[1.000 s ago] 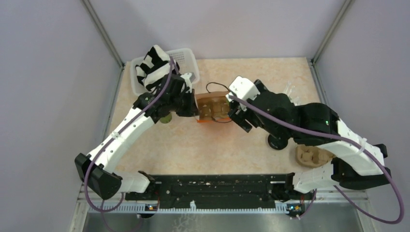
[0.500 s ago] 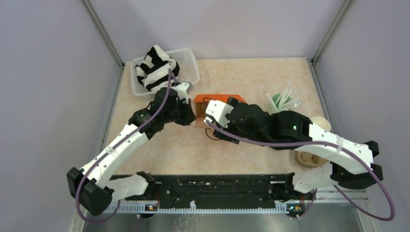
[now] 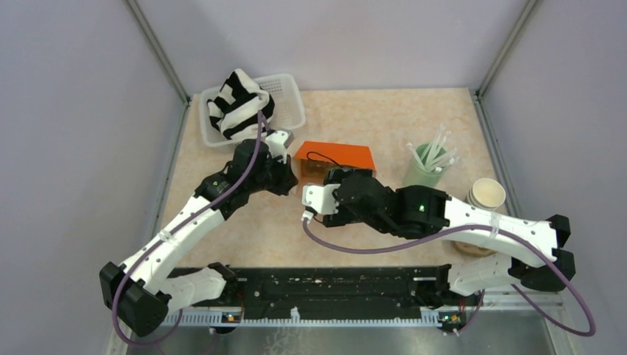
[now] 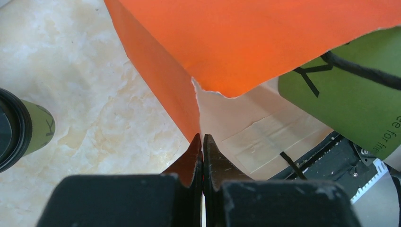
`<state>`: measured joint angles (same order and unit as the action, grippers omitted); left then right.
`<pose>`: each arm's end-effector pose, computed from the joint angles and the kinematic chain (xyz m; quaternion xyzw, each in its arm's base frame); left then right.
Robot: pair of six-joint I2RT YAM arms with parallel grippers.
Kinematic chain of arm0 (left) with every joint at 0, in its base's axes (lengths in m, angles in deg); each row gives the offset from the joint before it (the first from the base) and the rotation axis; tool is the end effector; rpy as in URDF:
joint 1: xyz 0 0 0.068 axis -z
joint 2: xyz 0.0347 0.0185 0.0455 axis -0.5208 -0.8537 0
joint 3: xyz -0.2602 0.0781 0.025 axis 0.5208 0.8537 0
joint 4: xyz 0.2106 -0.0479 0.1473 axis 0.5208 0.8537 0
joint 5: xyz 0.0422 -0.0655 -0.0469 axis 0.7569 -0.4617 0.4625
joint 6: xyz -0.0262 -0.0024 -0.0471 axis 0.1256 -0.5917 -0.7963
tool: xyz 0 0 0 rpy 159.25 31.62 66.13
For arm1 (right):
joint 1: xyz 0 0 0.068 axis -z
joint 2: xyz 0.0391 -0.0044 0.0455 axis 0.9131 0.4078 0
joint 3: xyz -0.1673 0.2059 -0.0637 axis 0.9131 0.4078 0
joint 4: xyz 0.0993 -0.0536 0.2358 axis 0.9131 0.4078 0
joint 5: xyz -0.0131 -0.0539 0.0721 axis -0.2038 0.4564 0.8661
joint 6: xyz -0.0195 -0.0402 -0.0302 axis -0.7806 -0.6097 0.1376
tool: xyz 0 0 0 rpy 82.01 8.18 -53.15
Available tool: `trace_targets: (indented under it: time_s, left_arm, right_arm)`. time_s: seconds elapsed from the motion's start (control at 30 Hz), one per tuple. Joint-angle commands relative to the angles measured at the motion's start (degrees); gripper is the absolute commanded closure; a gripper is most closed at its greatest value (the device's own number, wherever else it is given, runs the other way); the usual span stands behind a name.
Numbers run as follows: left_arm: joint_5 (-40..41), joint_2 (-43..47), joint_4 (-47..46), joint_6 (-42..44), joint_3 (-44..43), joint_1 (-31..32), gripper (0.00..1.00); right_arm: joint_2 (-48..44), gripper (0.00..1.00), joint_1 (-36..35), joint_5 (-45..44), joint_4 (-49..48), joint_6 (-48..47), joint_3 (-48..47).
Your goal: Pack the takeout coffee
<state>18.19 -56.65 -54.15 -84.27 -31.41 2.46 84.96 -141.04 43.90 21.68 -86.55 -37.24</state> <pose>0.1928 -0.1354 0.3323 0.1819 0.8606 -0.2476 0.4063 0.0814 0.2366 0.3890 -0.6460 0.5977 -0.0745 0.4689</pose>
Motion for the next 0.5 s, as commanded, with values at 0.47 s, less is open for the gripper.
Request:
trace_targets:
  time_s: [0.47]
  left_arm:
    - [-1.72, 2.98, -3.00, 1.69, 1.73, -0.07, 1.00]
  right_arm:
    - [10.10, 0.68, 8.71, 9.03, -10.42, -10.25, -1.18]
